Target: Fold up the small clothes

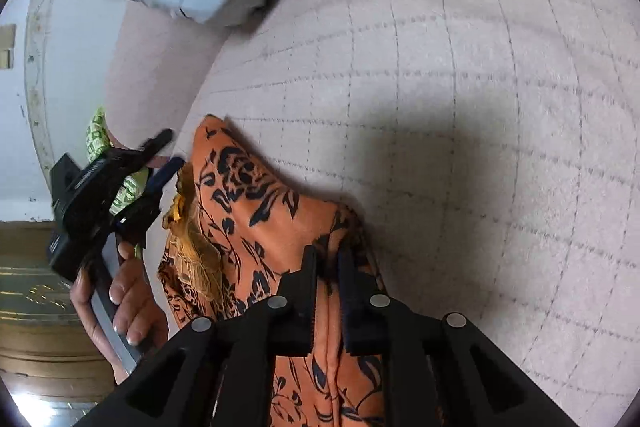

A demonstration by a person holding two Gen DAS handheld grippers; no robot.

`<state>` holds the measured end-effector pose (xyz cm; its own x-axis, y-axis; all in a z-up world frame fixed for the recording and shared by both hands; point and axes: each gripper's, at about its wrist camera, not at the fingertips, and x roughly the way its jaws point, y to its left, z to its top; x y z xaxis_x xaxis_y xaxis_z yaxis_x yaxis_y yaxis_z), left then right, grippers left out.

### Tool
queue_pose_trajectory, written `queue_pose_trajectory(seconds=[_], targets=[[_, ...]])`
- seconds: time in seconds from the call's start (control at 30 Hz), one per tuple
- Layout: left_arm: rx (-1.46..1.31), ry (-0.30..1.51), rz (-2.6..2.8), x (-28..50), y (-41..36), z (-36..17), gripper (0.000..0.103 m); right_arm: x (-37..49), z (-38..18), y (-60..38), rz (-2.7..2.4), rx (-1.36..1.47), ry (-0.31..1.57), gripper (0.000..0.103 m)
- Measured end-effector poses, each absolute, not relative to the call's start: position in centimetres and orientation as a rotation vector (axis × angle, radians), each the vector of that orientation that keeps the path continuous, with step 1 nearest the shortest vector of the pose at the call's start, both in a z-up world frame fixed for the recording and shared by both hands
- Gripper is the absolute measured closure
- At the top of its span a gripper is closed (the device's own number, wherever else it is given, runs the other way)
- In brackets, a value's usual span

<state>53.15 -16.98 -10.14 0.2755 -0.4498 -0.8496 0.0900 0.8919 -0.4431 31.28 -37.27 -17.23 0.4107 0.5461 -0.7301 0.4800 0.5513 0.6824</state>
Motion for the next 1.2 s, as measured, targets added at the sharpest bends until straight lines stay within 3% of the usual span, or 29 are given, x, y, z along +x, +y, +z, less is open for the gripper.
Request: queue_pose_trajectory(seconds=[0.2, 0.23, 0.27, 0.3, 0.47, 0.57, 0.67, 0.73, 0.9, 1.07, 1.2], targets=[[-0.225, 1.330, -0.358, 52.7, -21.9, -12.7, 0.044, 30.5, -19.1, -37.6, 0.070, 1.194, 1.237, 0.093], [-0.190, 1.327, -0.336, 52.5, -22.6, -13.3, 0.053, 30.7, -19.2, -37.7, 0.062, 1.189, 1.235, 0.093], [-0.178, 1.319, -0.345, 52.6, -23.0, -13.5, 0.084, 30.7, -19.3, -37.8, 0.056, 1.177, 1.239, 0.093], [-0.178, 1.317, -0.359, 52.7, -23.4, -13.6, 0.096, 30.6, -19.3, -37.8, 0.051, 1.162, 1.242, 0.094], [-0.240, 1.199, -0.394, 53.2, -24.3, -11.0, 0.096, 30.7, -17.2, -37.7, 0.011, 1.054, 1.170, 0.098], [-0.154, 1.291, -0.356, 53.5, -24.6, -12.5, 0.096, 30.7, -18.6, -37.7, 0.017, 1.091, 1.222, 0.097], [-0.134, 1.329, -0.386, 52.3, -21.9, -10.7, 0.094, 30.8, -19.0, -37.8, 0.044, 1.103, 1.276, 0.096], [-0.156, 1.303, -0.410, 50.0, -18.5, -8.0, 0.086, 30.9, -18.1, -37.9, 0.048, 1.095, 1.263, 0.095], [-0.164, 1.134, -0.346, 39.6, -8.7, -2.7, 0.043, 30.8, -16.1, -38.1, 0.023, 0.988, 1.206, 0.092], [-0.276, 1.054, -0.183, 29.1, 1.9, -3.9, 0.042, 29.1, -12.8, -37.2, 0.068, 0.872, 1.132, 0.091], [-0.362, 1.080, -0.088, 22.3, 5.8, -8.8, 0.042, 26.3, -9.9, -34.5, 0.177, 0.775, 1.090, 0.091]])
